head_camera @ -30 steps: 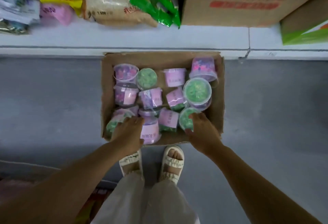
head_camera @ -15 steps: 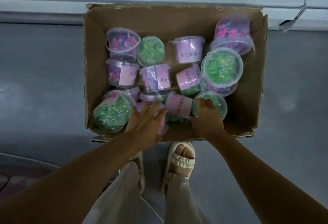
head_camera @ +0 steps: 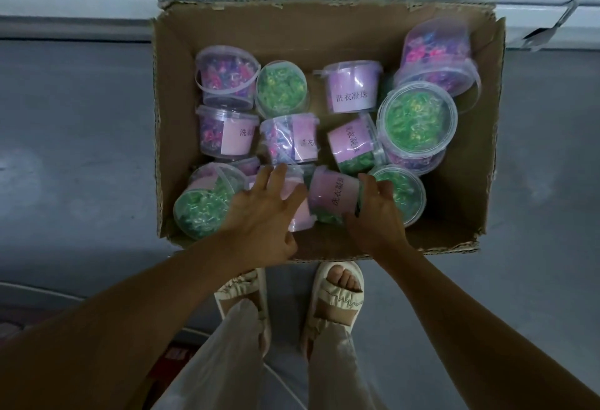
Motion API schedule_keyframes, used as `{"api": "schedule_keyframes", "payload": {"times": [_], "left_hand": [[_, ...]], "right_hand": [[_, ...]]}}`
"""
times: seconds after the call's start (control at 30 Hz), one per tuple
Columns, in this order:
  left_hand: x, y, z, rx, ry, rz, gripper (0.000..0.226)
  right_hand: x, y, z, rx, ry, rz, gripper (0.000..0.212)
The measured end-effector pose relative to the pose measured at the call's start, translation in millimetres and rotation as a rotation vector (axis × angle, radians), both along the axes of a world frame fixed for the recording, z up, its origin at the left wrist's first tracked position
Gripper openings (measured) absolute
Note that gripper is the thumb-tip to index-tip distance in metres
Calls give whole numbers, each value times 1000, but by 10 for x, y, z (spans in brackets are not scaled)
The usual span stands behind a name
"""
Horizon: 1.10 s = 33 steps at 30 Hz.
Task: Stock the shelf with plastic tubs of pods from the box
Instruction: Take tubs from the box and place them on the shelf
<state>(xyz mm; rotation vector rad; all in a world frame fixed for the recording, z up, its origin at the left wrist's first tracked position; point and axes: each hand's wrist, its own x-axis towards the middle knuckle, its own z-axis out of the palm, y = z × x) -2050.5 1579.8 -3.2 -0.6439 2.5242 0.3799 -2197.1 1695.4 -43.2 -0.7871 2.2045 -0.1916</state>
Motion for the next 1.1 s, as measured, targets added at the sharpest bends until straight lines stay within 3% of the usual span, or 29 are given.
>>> {"api": "schedule_keyframes", "payload": {"times": [0.13,0.27,0.43,0.57,0.63,0.73,0.9,1.1], "left_hand": [[-43,-68,-31,26,-19,6,81],[-14,-232,-11,148,109,170,75],[-5,-539,150,311,336,671,73],[-10,-768,132,495,381,1144,54],[11,-809,53,540,395,1270,51],[42,-820,-29,575,396,1367,48],[80,-873,15,581,377,1407,45],[56,-904,365,623,393,1447,48]], "right_hand": [[88,-95,-66,7,-3,-34,61],[138,-117,-97,21,-12,-85,64],[245,-135,-102,50,16,-134,68],[389,-363,-164,167,112,-150,82],[459,-491,-229,266,150,-152,87],[518,-578,-360,329,201,-159,88],[465,-602,-362,307,251,-161,71],[165,-573,104,306,124,-260,84]]}}
